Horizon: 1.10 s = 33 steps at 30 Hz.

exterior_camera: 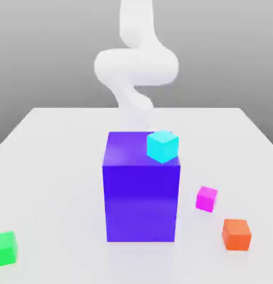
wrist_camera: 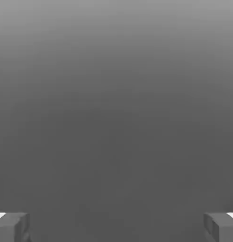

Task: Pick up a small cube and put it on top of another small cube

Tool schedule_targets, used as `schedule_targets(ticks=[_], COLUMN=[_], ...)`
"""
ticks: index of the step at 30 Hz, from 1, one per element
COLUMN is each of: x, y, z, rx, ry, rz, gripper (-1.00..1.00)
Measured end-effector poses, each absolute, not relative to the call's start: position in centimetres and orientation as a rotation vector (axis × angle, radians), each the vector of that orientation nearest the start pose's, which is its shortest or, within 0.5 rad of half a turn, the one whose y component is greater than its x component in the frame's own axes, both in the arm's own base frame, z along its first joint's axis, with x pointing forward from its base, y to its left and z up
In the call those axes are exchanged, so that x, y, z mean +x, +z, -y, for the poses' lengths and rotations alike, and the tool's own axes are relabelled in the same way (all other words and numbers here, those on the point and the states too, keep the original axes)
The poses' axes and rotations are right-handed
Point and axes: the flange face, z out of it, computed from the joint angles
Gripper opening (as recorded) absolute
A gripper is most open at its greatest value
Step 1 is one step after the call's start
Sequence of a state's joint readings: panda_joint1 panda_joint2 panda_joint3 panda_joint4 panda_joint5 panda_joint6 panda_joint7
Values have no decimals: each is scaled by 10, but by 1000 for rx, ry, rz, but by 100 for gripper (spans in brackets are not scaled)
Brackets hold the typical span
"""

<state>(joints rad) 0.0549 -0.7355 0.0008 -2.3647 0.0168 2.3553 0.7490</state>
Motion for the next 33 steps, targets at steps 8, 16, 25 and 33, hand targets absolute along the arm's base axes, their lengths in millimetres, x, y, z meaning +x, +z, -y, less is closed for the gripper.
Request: schedule_targets(ticks=[8,16,25,33], x=[405,327,247,244], y=[462,282,169,128], z=[-122,-193,-201,-200], rx=[-2833,-3035,-3097,-3100], ry=[-569,-222,1,2], rz=[-454,95,481,484], gripper=[0,0,0,-100])
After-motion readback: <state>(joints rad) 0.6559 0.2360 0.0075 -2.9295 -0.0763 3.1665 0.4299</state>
